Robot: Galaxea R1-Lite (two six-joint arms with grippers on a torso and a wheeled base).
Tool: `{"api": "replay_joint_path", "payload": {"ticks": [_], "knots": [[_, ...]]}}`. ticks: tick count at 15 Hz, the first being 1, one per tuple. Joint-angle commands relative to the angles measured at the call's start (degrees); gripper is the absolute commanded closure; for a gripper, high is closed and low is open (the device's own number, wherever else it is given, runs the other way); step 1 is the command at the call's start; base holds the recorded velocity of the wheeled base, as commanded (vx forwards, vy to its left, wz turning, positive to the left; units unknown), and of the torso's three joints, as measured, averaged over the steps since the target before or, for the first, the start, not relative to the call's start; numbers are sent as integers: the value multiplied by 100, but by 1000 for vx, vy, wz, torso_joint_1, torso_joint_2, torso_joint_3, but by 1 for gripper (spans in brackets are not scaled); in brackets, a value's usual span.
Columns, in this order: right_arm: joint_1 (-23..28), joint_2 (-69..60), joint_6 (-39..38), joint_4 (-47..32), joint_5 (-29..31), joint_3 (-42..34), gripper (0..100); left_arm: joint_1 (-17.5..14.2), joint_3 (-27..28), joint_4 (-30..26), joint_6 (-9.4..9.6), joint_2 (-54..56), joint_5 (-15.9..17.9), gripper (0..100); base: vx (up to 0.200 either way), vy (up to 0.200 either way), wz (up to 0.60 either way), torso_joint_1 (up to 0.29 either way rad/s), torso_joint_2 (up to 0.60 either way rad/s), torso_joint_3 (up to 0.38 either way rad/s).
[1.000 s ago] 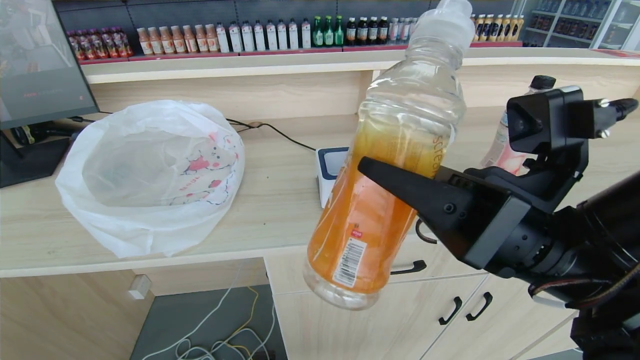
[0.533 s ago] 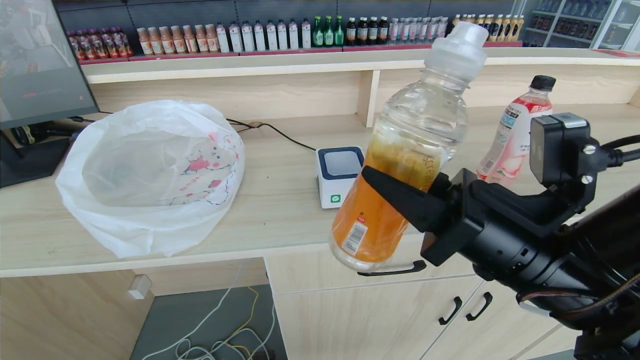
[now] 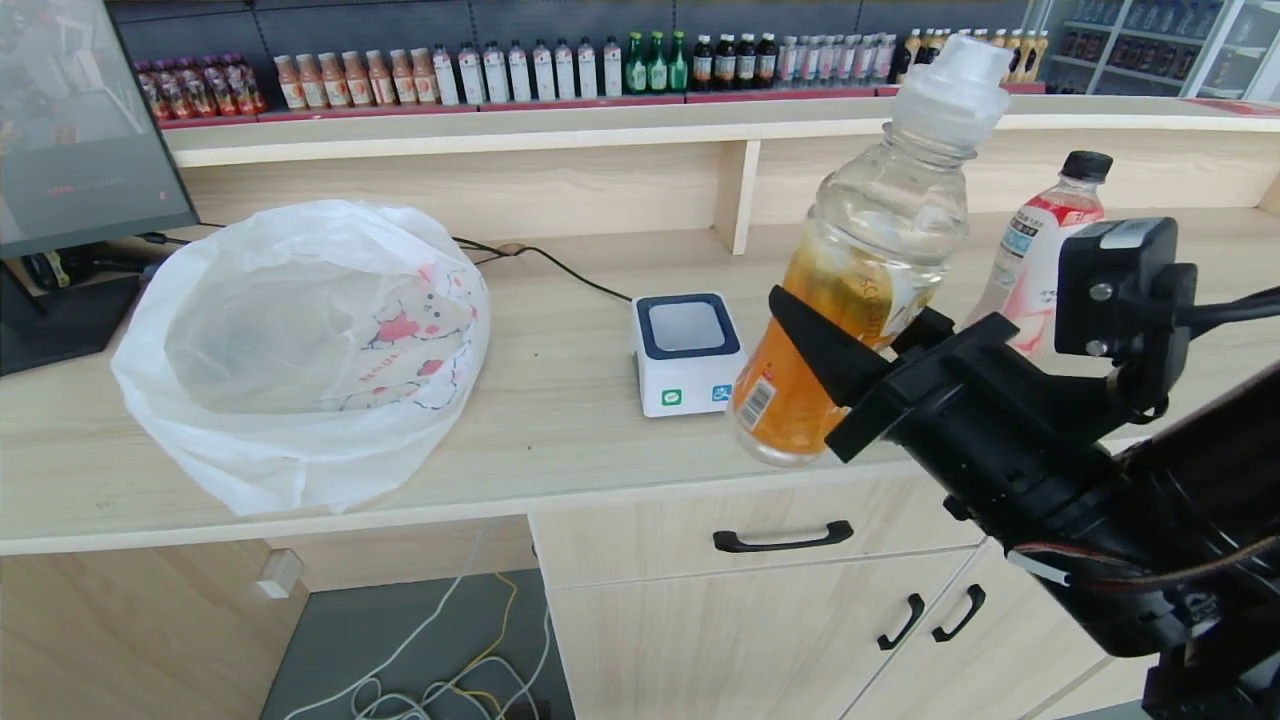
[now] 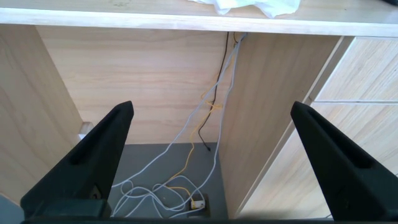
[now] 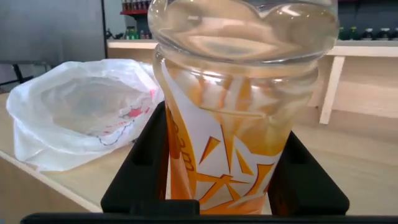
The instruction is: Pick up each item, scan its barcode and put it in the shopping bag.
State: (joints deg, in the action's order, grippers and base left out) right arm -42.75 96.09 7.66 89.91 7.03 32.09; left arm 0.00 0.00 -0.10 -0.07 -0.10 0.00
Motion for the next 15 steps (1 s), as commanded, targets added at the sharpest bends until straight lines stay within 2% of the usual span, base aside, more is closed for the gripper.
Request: {"api": "replay_joint_path", "payload": {"ticks": [1, 2, 4, 6, 12, 15], "knots": [[30, -160, 192, 9, 466, 17, 100, 0, 0, 1, -1, 1, 0, 0, 0, 0, 0, 0, 0, 0], [30, -213, 228, 9, 773, 35, 100, 0, 0, 1, -1, 1, 0, 0, 0, 0, 0, 0, 0, 0], [188, -275, 280, 9, 1010, -1, 100, 0, 0, 1, -10, 1, 0, 0, 0, 0, 0, 0, 0, 0], [470, -266, 315, 9, 1010, -27, 100, 0, 0, 1, -10, 1, 0, 0, 0, 0, 0, 0, 0, 0], [865, -152, 122, 9, 773, -150, 100, 0, 0, 1, -10, 1, 0, 0, 0, 0, 0, 0, 0, 0], [1023, -2, 122, 9, 430, -62, 100, 0, 0, 1, -1, 1, 0, 0, 0, 200, 0, -2, -1, 6]]}}
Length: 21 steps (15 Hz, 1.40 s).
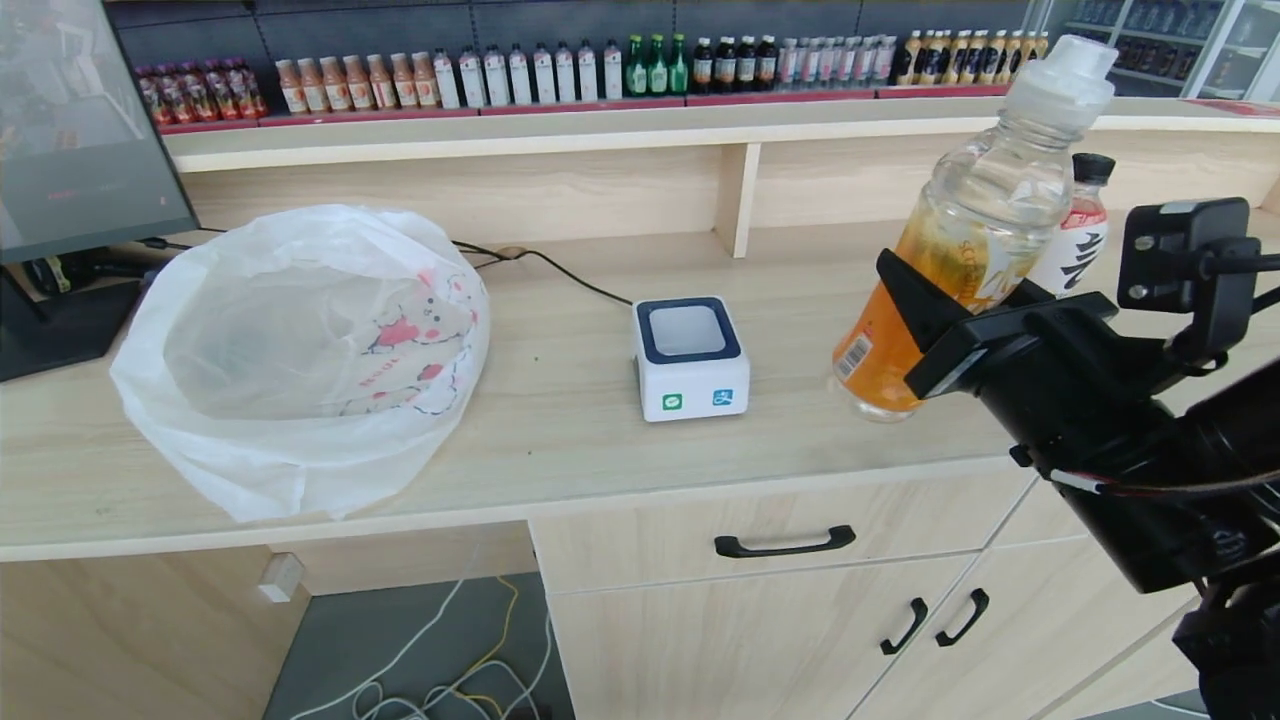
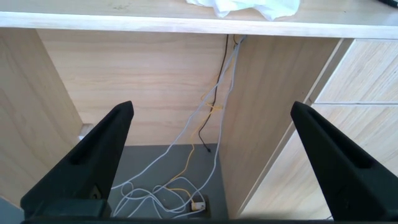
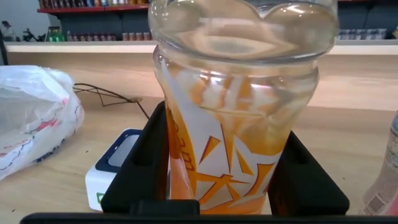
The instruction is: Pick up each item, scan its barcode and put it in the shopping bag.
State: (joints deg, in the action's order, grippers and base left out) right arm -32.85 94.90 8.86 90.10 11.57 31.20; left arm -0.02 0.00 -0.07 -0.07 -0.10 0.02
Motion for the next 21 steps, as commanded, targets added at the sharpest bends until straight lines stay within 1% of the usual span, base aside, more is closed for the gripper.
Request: {"api": "replay_joint_path", "payload": {"ticks": [1, 2, 4, 9, 12, 13, 14, 15, 17, 19, 20, 21], "knots": [[42, 125, -7, -10, -32, 36, 100, -6, 0, -1, -1, 1, -2, 0, 0, 200, 0, 7, -7, 2], [42, 142, -7, -10, -58, 44, 100, -6, 0, -1, -37, 1, -2, 0, 0, 200, 0, 22, 2, -7], [33, 178, -7, -10, -173, 203, 100, 2, 0, -10, -28, -8, -2, 0, 0, 200, 0, 12, 0, 2], [104, 257, -113, -10, -137, 370, 100, 2, 0, -1, -19, -8, -2, 0, 0, 200, 0, 1, 2, 0], [156, 204, -34, -10, -190, 528, 100, 2, 0, -1, -1, 1, -2, 0, 0, 0, 0, 0, 0, 0], [156, 186, 72, -10, -234, 581, 100, 2, 0, -1, -1, 1, -2, 0, 0, 0, 0, 0, 0, 0], [165, 169, 300, -10, -445, 730, 100, 2, 0, -1, -1, 1, -2, 0, 0, 0, 0, 0, 0, 0], [156, 160, 353, -10, -533, 800, 100, 2, 0, -1, -1, 1, -2, 0, 0, 0, 0, 0, 0, 0], [156, 160, 678, -10, -586, 959, 100, 2, 0, -1, -1, 1, -2, 0, 0, 0, 0, 0, 0, 0], [192, 160, 1188, -10, -946, 1249, 100, 2, 0, -1, -1, 1, -2, 0, 0, 0, 0, 0, 0, 0], [192, 160, 1188, -10, -946, 1249, 100, 2, 0, -1, -1, 1, -2, 0, 0, 0, 0, 0, 0, 0], [192, 142, 1786, -247, -1394, 1574, 100, 2, 0, -1, -1, 1, -2, 0, 0, 0, 0, 0, 0, 0]]}}
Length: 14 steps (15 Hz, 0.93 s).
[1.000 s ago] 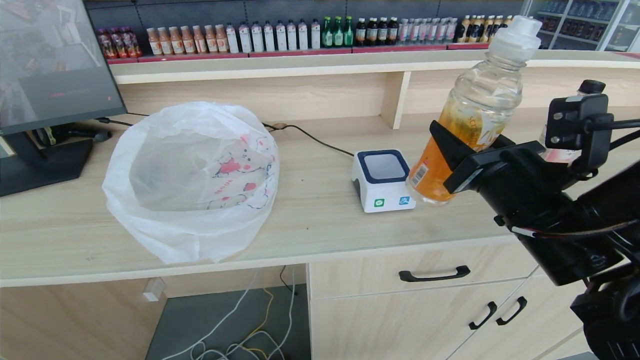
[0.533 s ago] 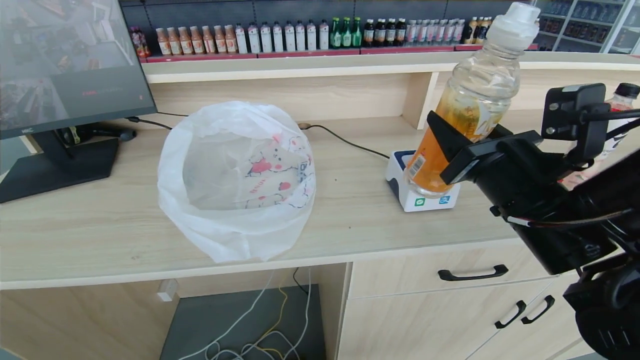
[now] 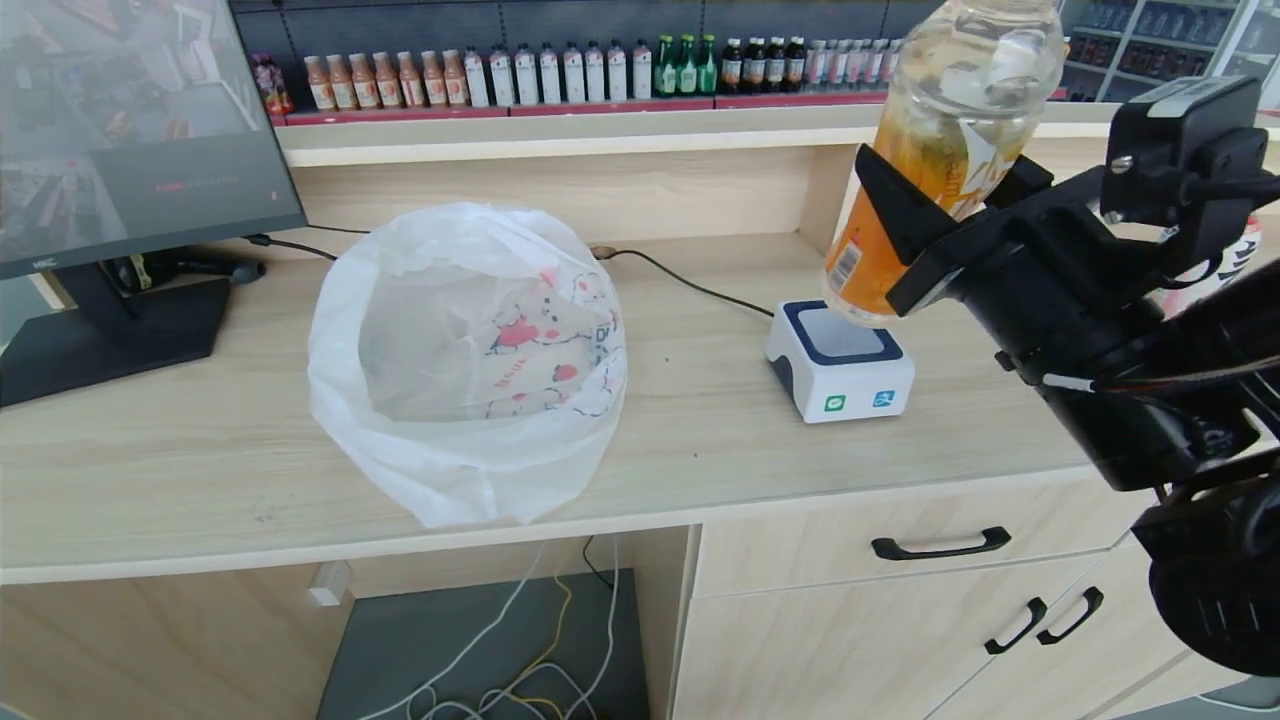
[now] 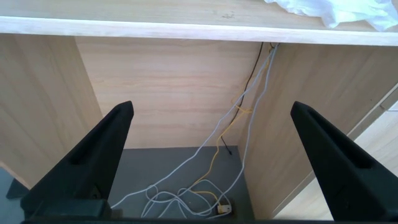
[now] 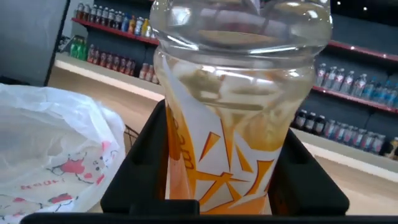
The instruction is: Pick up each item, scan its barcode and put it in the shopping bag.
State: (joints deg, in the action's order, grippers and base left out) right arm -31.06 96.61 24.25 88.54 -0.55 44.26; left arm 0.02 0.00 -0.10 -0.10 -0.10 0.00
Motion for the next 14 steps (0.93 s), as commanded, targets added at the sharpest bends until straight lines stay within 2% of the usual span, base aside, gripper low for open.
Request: {"api": "replay_joint_path", "payload": {"ticks": [1, 2, 5, 6, 8, 12, 14], "knots": [[74, -63, 748, -425, -648, 539, 100, -2, 0, 1, 1, 1, 0, 0, 0, 0, 0, 0, 0, 0], [109, -107, 1073, -786, -912, 698, 100, -2, 0, 1, -8, 1, 0, 0, 0, 0, 0, 0, 0, 0], [179, -222, 1864, -1498, -1140, 821, 100, -2, 0, 1, -8, 1, 0, 0, 0, 0, 0, 0, 0, 0], [188, -204, 1996, -1585, -1246, 829, 100, -2, 0, 1, -8, 1, 0, 0, 0, 0, 0, 0, 0, 0], [461, -125, 2313, -1603, -2002, 803, 100, -2, 0, 1, -8, 1, 0, 0, 0, 0, 0, 0, 0, 0], [944, -72, 2603, -1612, -2318, 733, 100, -2, 0, 1, -8, 1, 0, 0, 0, 0, 0, 0, 0, 0], [988, 33, 2814, -1647, -2573, 715, 100, -2, 0, 1, -8, 1, 0, 0, 0, 0, 0, 0, 0, 0]]}}
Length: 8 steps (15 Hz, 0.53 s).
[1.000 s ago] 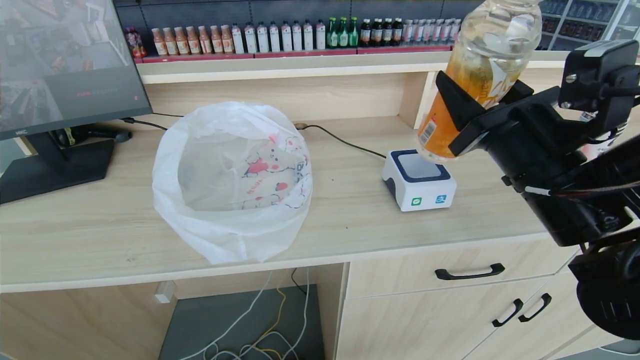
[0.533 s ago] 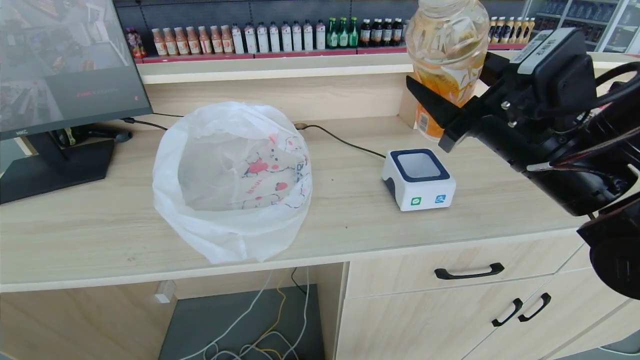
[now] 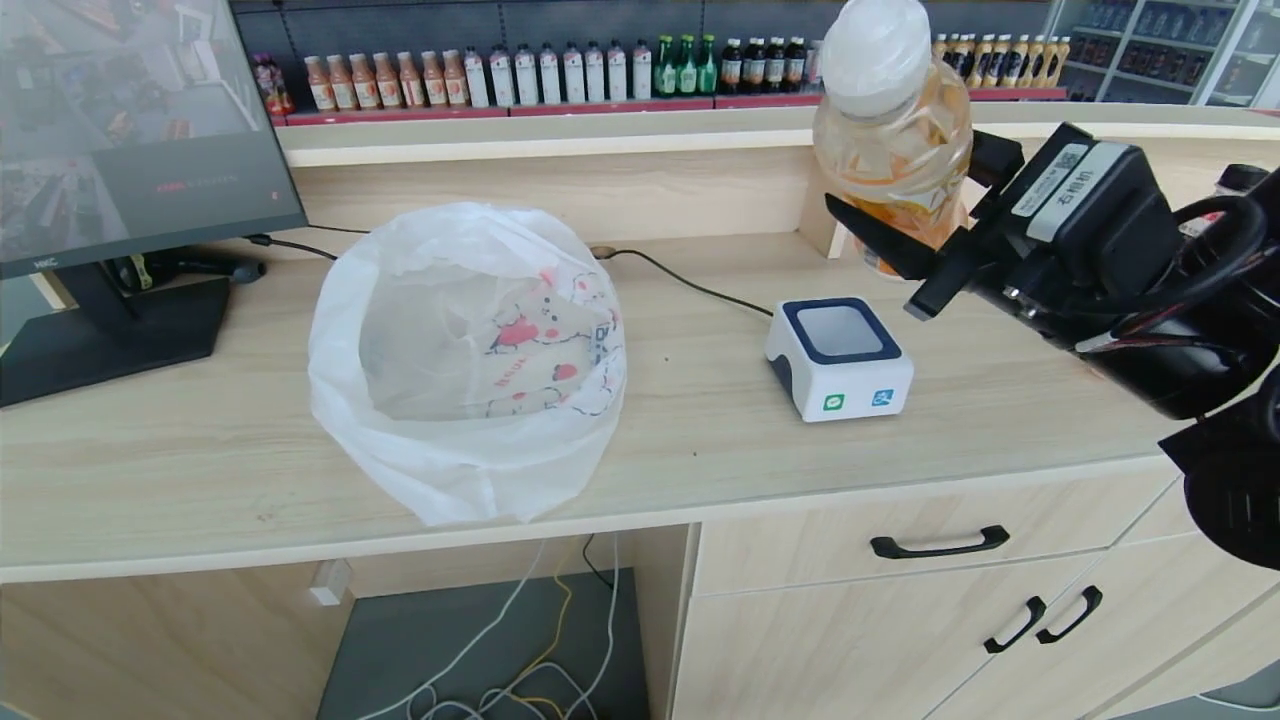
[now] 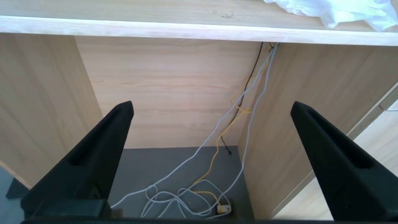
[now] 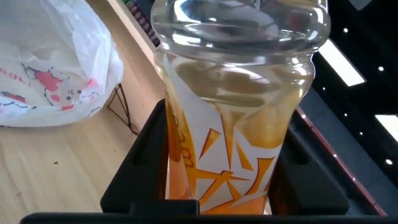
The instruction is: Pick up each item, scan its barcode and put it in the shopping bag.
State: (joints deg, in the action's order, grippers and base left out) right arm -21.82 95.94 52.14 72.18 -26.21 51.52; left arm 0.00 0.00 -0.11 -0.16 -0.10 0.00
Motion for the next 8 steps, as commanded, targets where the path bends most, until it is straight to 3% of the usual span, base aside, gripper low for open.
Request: {"api": "replay_joint_path", "payload": {"ticks": [1, 8], "knots": [[64, 144, 77, -2, -33, -63, 100, 0, 0, 2, -2, 1, 0, 0, 0, 0, 0, 0, 0, 0], [99, 197, 517, -11, -446, -485, 100, 0, 0, 2, -2, 1, 0, 0, 0, 0, 0, 0, 0, 0]]}}
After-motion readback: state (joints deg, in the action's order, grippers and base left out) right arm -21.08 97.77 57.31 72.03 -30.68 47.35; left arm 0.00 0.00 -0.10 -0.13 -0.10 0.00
